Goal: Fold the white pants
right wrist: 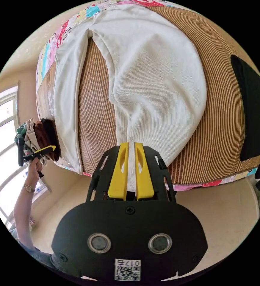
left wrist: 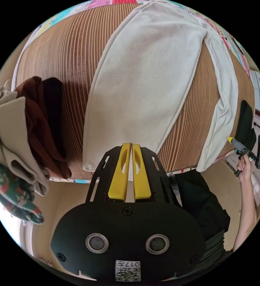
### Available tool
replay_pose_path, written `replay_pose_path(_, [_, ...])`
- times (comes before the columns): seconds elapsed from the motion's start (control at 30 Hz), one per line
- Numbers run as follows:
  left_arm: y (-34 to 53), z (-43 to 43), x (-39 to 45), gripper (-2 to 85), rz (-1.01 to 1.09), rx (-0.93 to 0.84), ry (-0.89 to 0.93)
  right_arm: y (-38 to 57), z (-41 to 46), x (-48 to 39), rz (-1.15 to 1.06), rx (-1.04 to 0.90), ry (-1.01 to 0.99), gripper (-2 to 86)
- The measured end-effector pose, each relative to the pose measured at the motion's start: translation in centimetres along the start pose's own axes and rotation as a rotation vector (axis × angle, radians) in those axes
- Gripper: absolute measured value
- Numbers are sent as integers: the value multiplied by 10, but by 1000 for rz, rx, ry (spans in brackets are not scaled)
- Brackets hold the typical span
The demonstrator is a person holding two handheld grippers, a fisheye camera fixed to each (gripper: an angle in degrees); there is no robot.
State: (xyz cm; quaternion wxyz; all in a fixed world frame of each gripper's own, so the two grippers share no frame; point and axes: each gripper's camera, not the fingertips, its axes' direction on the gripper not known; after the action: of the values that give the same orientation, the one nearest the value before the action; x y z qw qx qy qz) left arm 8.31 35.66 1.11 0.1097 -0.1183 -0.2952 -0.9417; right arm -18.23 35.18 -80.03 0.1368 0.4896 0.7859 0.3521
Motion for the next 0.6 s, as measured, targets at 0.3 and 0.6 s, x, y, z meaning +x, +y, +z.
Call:
replay_pose_path(0.3, [106, 133, -49, -9, -99, 17, 87, 168, 109, -19, -15, -64, 300, 44])
replay_pose_path(0.6, [170, 169, -34, -9, -20, -44, 266, 198, 58, -27, -209, -377, 355, 26])
